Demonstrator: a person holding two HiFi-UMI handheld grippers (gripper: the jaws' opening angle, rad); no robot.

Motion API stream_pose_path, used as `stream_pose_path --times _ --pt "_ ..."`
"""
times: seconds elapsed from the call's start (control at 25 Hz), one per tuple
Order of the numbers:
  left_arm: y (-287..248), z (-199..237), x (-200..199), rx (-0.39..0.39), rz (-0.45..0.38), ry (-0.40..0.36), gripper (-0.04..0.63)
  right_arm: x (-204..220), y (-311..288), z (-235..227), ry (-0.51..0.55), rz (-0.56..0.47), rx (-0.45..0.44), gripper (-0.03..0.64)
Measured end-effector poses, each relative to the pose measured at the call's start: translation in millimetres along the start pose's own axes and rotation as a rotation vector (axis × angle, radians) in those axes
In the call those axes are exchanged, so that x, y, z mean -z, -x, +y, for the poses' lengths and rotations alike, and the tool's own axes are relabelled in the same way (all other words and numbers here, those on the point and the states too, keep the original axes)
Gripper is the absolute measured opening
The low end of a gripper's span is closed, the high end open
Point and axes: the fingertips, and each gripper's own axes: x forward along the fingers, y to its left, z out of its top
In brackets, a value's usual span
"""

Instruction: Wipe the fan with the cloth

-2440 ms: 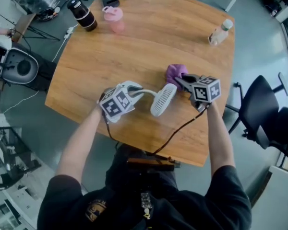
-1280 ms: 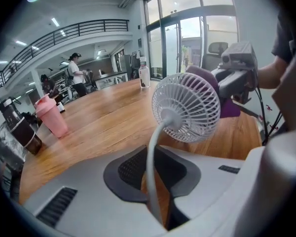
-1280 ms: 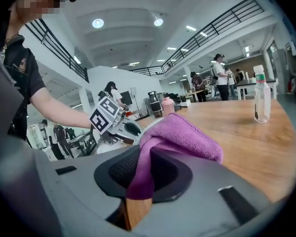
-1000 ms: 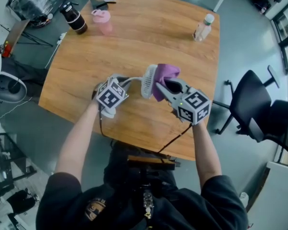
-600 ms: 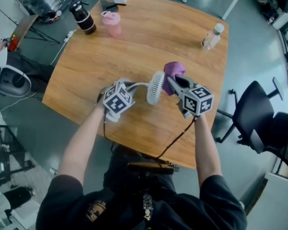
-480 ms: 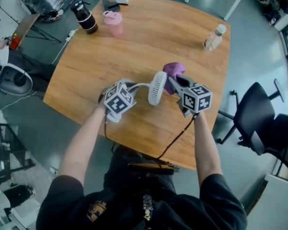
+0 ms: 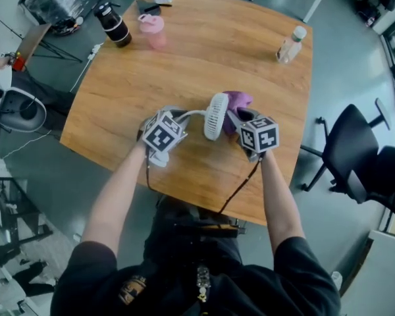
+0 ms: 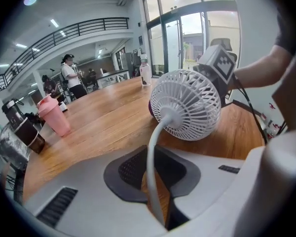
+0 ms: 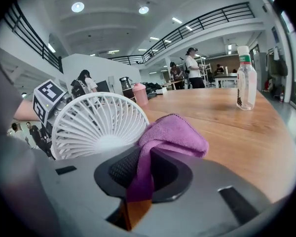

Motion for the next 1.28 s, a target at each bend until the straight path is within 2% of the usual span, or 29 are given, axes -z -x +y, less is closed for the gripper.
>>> stream_pose_path --times 0.12,0.28,0.44,0.6,0.76,0.92,1.0,1.12,1.28 --pt "1 1 0 -0.005 -0.019 0.015 0.057 17 6 18 -0.036 0.010 0.000 0.071" --pt "14 -8 -2 0.050 -0.098 0.021 0.055 35 24 45 -0.093 0.002 0.005 0.071" --pt "30 -13 -16 0.099 -0.182 0.024 0.054 37 50 66 -0.150 -0.056 0.013 0.071" --pt "48 -15 -17 0.121 -0.226 0.023 0.054 39 66 92 -0.188 -0.107 0.009 0.071" --pt "62 -5 -20 0.092 -0.246 0.023 0.054 46 74 112 -0.172 -0.100 0.018 0.071" --pt "63 6 -17 0.044 -0.223 0.045 0.054 43 80 121 -0.165 -0.115 0.042 0.069" --pt "64 12 -20 0.025 -0.235 0.080 0.054 40 83 124 -0.155 -0.124 0.052 0.070" --pt "70 17 -33 0.009 -0.294 0.131 0.054 38 88 127 -0.150 -0.128 0.067 0.071" --pt "65 19 -44 0.015 -0.342 0.201 0.054 41 94 129 -0.160 -0.133 0.082 0.071"
